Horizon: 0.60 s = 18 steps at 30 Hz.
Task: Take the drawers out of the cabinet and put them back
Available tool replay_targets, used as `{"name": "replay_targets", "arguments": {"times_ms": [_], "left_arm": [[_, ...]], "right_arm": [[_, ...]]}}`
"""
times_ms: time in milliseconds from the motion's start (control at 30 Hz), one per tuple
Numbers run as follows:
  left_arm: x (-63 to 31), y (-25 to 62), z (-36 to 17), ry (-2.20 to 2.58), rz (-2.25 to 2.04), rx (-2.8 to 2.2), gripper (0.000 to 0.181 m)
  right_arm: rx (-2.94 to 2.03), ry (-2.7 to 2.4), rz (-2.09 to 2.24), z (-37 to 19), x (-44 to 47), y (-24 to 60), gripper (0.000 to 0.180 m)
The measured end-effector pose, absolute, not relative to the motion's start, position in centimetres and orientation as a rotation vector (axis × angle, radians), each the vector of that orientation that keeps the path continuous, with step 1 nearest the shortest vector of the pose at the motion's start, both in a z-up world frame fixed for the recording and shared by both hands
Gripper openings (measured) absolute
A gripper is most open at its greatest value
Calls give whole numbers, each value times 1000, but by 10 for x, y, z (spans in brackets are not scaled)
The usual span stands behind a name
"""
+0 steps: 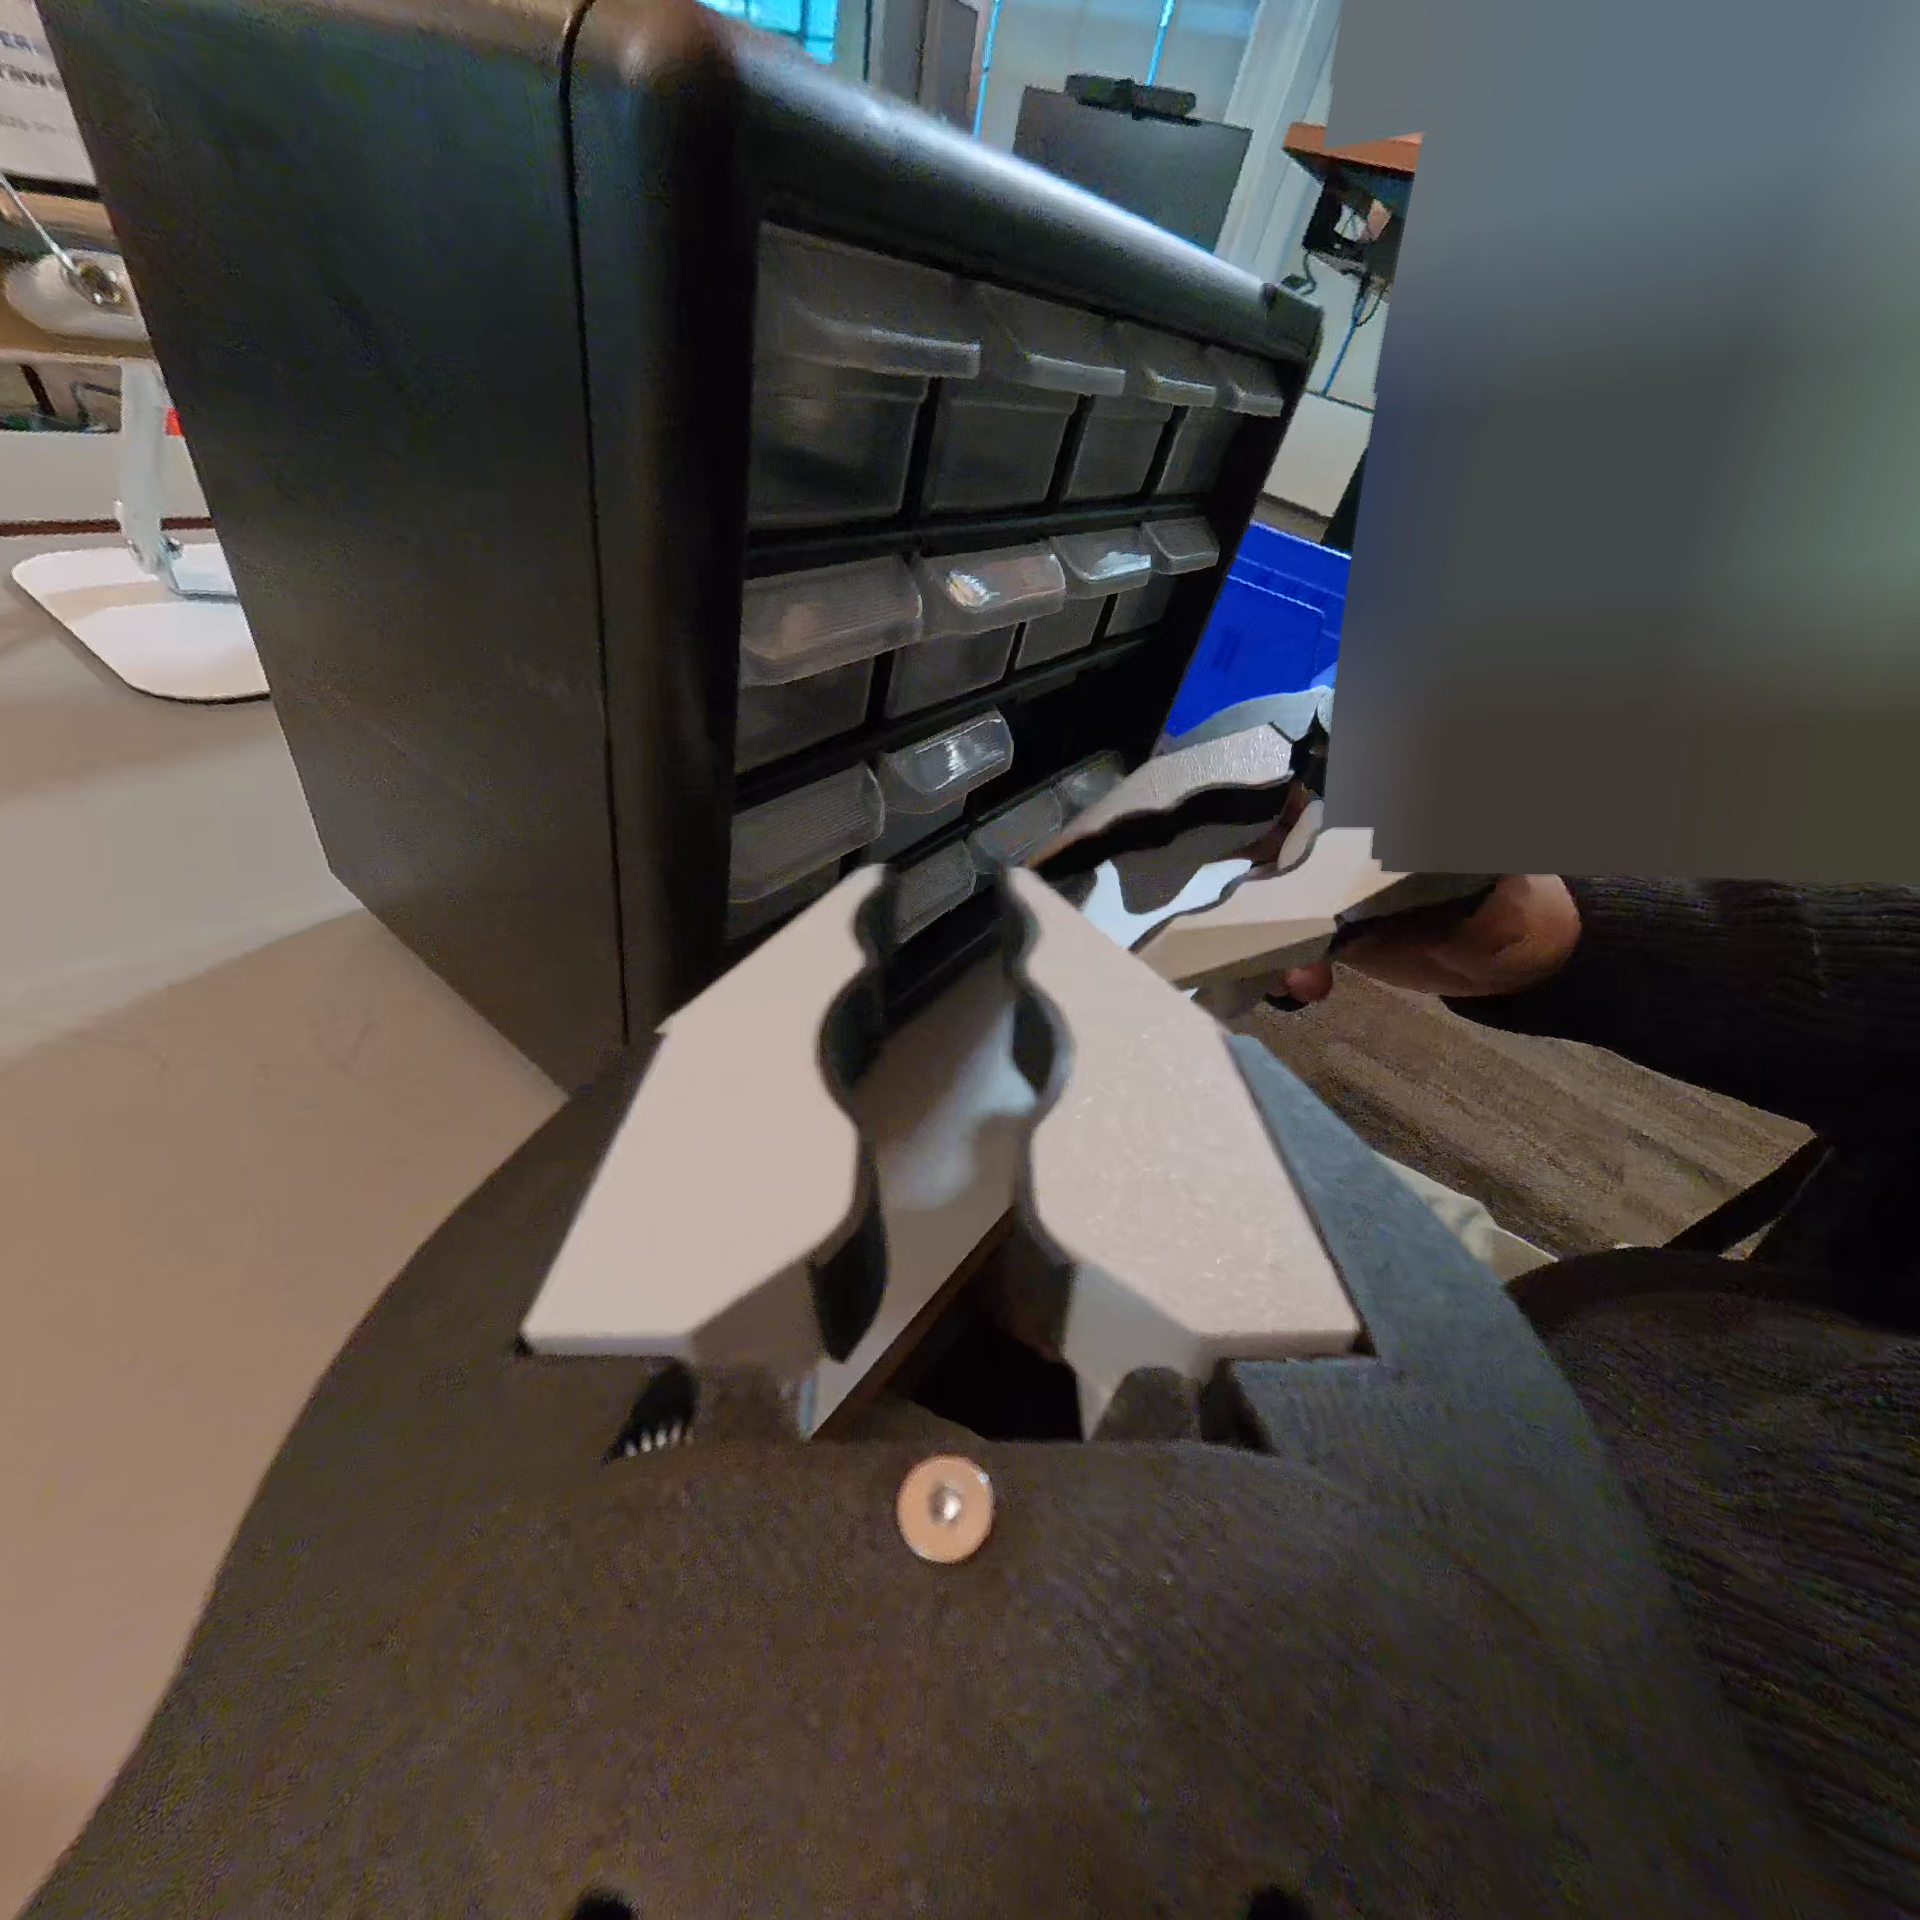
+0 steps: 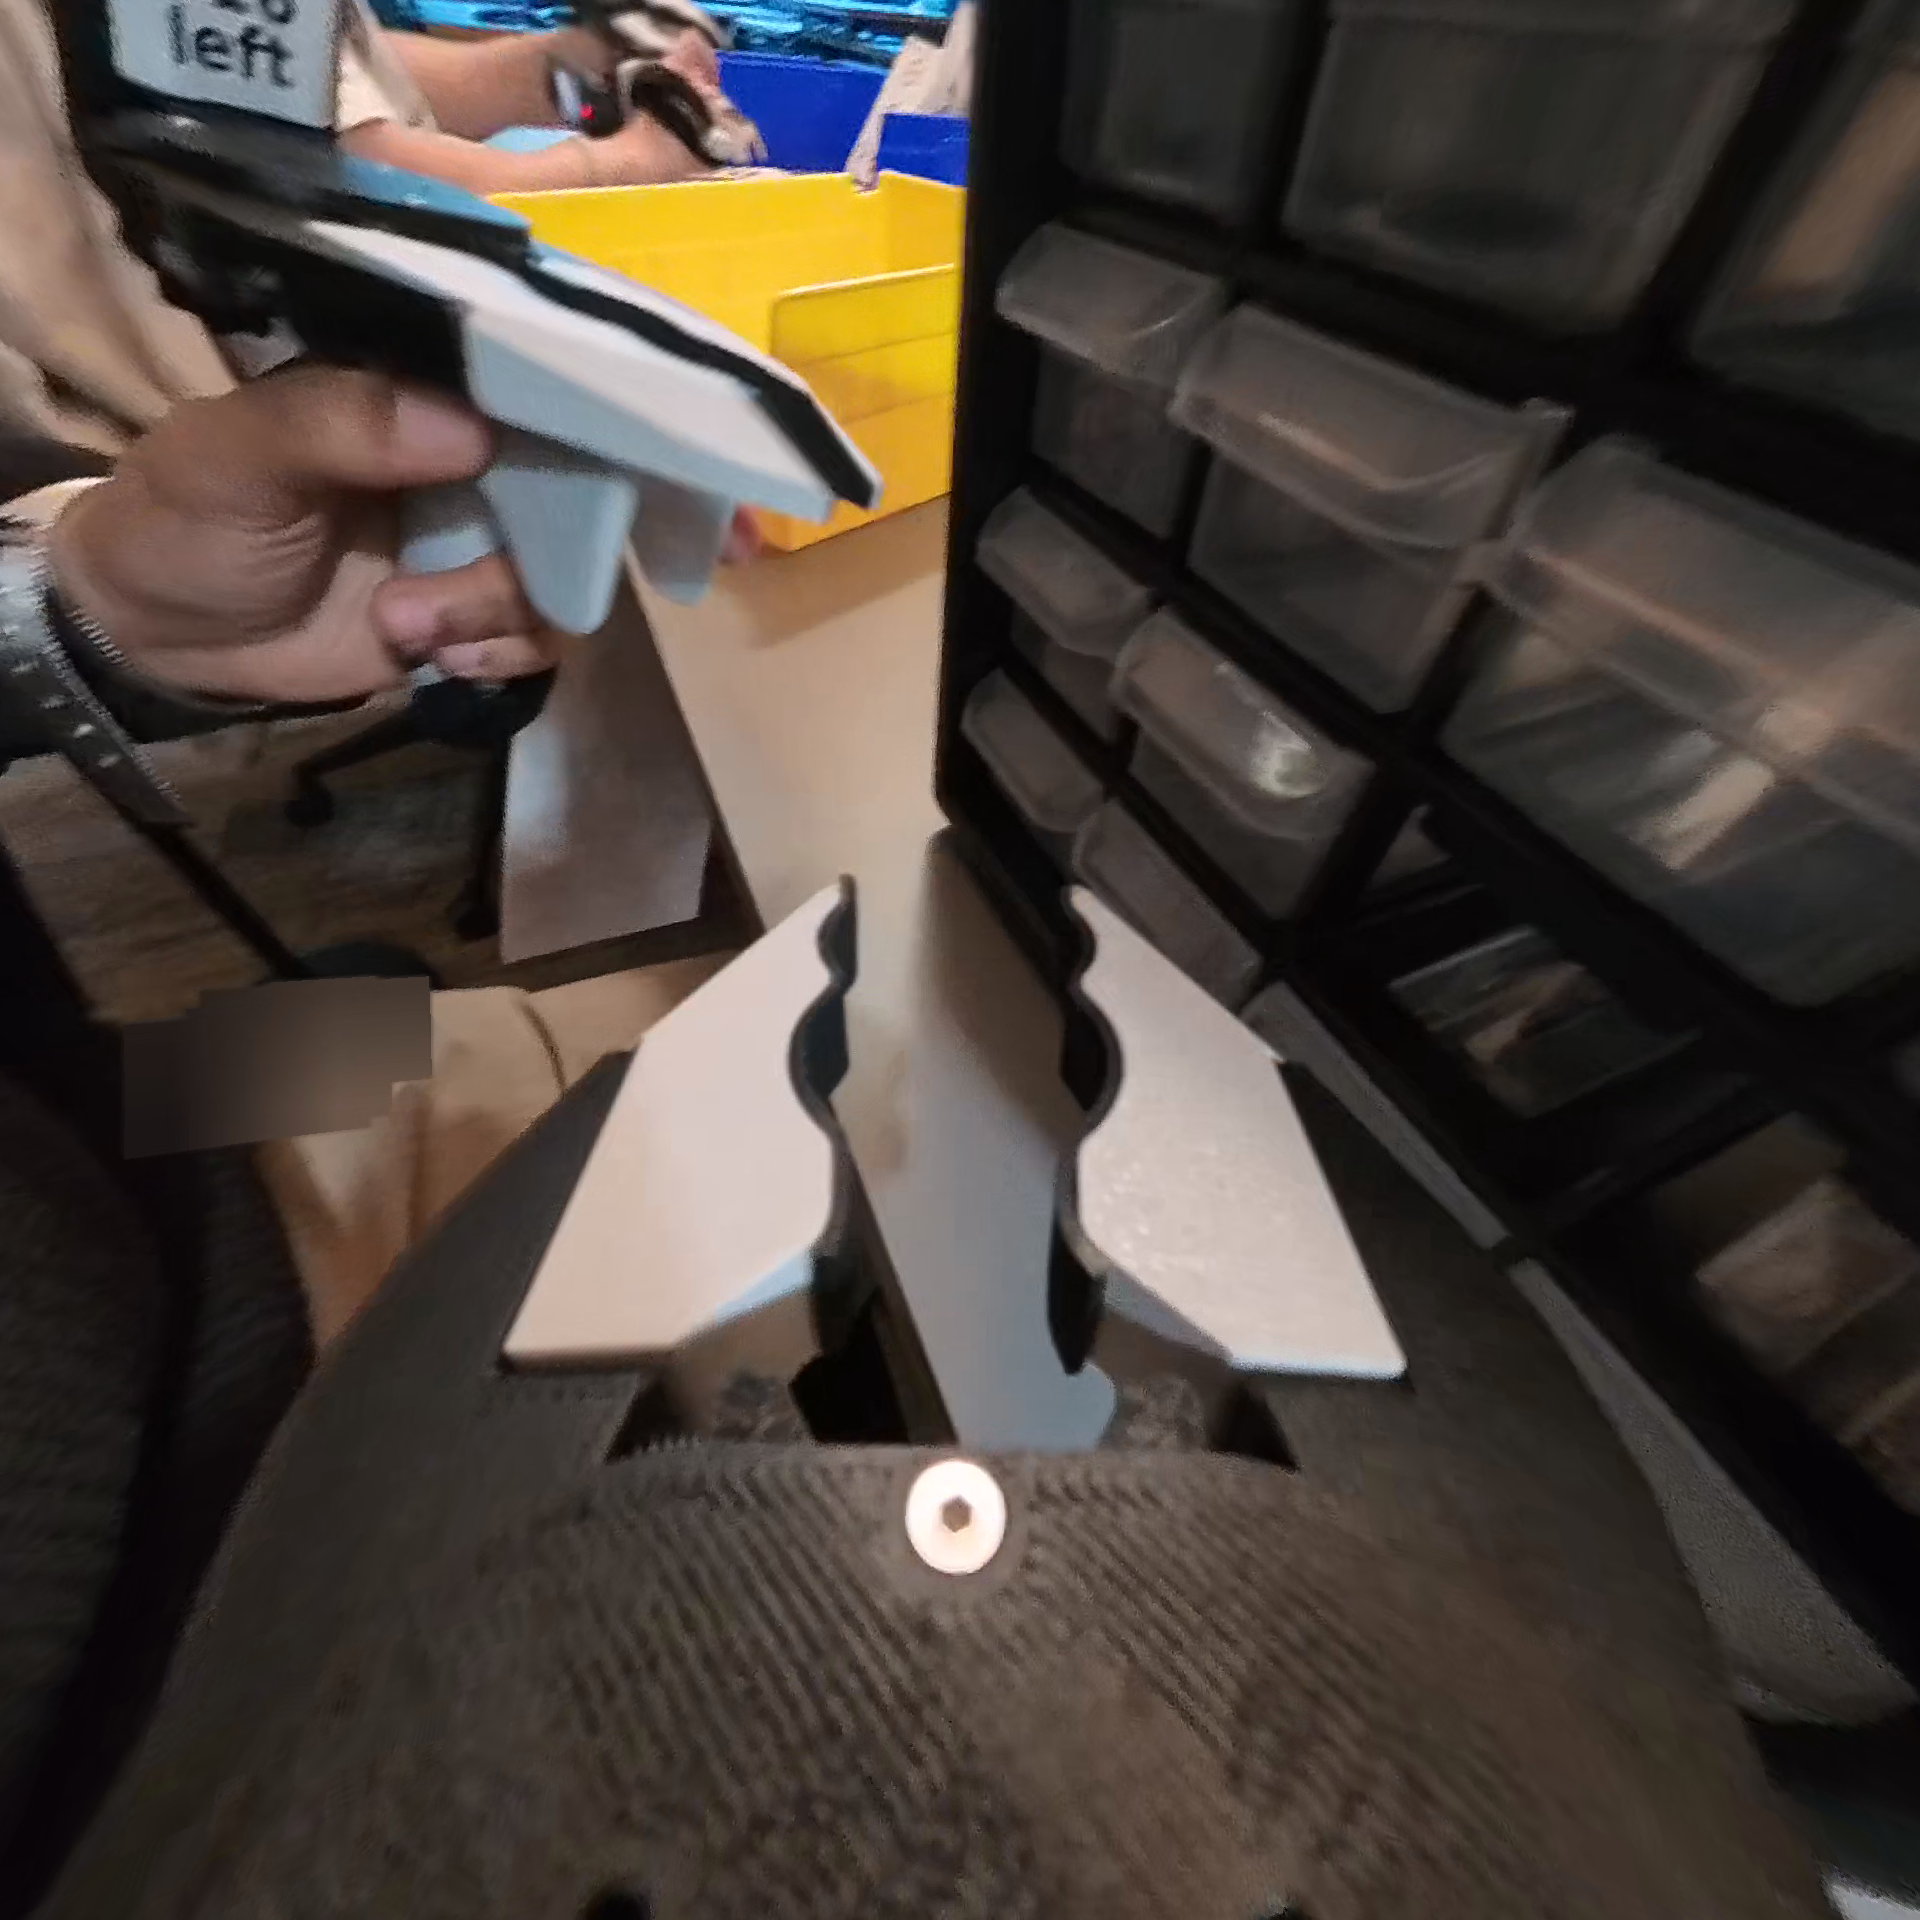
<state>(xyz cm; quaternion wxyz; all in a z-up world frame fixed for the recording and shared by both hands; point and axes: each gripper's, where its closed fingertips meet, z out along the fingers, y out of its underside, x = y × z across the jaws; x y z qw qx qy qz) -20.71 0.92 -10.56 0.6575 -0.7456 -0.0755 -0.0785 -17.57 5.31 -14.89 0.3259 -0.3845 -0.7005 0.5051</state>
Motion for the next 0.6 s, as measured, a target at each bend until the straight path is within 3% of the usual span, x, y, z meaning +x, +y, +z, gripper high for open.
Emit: {"name": "replay_targets", "arguments": {"times_ms": [33,200,433,600], "left_arm": [[-206,8,-104,-158,-173,-1680,0],[-220,1,-99,-190,-109,-1670,0],[-308,-58,-57,-522,12,-1548,0],[-398,-112,-60,-724,42,-1651,21]], "right_arm": [[-994,-1862,1335,-150,-172,50,29],[-961,-1928,1359,-152,-157,42,10],[-960,-1922,1300,-145,-138,58,16],[-991,-1957,1256,-153,-114,66,23]]}}
